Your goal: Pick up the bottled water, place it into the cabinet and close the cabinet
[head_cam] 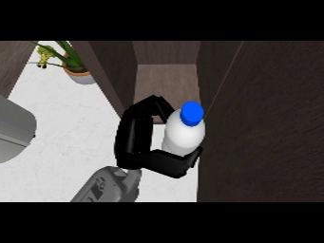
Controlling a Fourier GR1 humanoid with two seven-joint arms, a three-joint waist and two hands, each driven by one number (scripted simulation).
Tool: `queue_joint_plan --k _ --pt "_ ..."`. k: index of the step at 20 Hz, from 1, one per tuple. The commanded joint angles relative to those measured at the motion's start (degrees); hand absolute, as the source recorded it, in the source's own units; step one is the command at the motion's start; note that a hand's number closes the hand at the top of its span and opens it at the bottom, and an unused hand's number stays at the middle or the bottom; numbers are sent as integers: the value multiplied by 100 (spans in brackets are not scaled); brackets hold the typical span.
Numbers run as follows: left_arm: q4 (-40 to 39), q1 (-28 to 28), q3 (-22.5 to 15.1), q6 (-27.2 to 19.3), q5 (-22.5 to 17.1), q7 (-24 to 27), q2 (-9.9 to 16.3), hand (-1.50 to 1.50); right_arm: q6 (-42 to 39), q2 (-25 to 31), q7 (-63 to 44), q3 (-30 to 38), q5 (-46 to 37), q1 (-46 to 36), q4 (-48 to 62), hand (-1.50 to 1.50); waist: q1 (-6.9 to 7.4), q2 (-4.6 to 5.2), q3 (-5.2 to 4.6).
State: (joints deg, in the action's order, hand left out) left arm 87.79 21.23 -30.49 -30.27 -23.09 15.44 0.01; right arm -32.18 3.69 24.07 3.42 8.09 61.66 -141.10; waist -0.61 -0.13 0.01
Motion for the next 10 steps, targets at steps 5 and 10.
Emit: queue_joint_plan --k 5,10 --pt "-470 1523 -26 -1265 -147 -522 -1 150 -189 78 -120 491 798 130 -485 -150 -98 11 -1" --pt "-1547 2011 -74 -1589 -322 -93 -1 150 -264 -88 -10 324 499 132 -420 -150 -186 20 -3"
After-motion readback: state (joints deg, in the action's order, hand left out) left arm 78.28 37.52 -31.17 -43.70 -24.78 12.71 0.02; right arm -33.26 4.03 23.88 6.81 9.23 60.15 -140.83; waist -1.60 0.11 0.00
